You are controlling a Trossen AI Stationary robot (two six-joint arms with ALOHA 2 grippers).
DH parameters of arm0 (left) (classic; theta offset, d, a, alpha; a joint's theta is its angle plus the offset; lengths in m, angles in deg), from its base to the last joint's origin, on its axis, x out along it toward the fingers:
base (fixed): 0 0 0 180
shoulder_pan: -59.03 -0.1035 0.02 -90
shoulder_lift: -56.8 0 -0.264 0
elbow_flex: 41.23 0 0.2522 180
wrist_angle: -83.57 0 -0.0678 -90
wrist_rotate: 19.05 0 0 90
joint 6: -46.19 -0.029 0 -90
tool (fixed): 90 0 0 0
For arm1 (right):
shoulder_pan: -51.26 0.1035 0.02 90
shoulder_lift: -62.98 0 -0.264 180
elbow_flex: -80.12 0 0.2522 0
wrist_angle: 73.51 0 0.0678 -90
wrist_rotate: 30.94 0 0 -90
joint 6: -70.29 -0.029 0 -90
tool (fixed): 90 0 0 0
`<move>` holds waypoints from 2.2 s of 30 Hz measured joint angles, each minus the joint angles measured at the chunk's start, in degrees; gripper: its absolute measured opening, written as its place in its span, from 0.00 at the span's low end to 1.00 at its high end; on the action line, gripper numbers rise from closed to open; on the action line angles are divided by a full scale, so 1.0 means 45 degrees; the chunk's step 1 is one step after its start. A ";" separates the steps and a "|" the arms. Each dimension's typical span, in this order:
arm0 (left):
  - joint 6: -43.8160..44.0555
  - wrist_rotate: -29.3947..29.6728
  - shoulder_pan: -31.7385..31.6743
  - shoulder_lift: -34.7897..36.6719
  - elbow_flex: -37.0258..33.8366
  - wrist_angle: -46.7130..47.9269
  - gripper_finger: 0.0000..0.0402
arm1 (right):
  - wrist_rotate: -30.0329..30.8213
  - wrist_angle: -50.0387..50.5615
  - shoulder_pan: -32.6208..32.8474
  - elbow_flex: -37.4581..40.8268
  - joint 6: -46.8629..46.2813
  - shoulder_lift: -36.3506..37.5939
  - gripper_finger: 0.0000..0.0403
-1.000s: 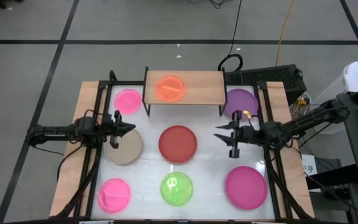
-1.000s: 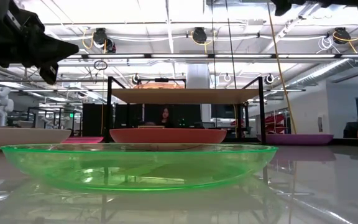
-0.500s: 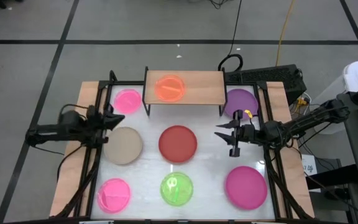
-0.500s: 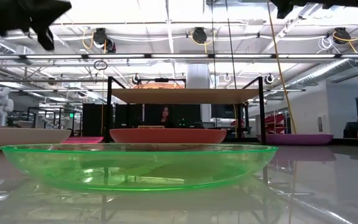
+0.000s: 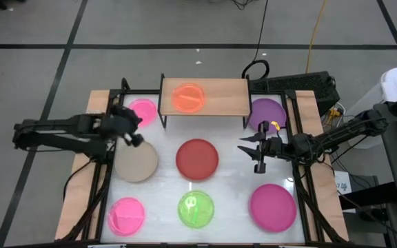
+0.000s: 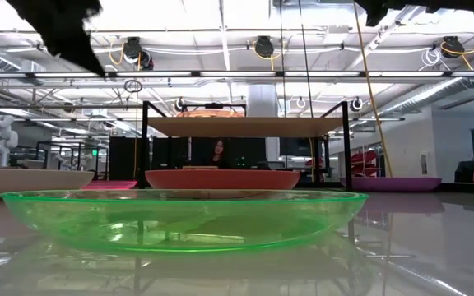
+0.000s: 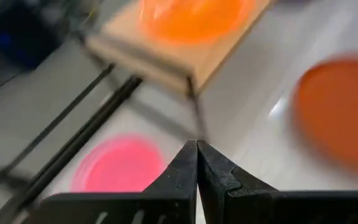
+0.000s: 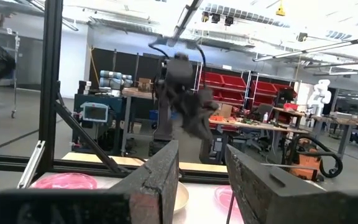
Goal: Place and stack plates onto a shelf
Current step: Stack the top small pink plate on top of the small orange plate on the shelf
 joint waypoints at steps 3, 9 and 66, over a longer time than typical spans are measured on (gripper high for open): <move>0.0200 0.0053 -0.0280 -0.1539 -0.0011 0.0698 0.02 | -0.0001 0.0101 0.0000 0.0000 0.0000 0.0000 0.28; 0.0685 -0.0101 -0.0619 -0.3348 -0.0001 0.1359 0.16 | -0.0001 0.0451 0.0000 0.0000 0.0010 -0.0005 0.28; -0.1503 -0.0941 -0.5709 -0.7640 -0.3367 -0.4871 0.22 | 0.0669 0.0726 0.0000 -0.0010 0.0287 -0.0002 0.28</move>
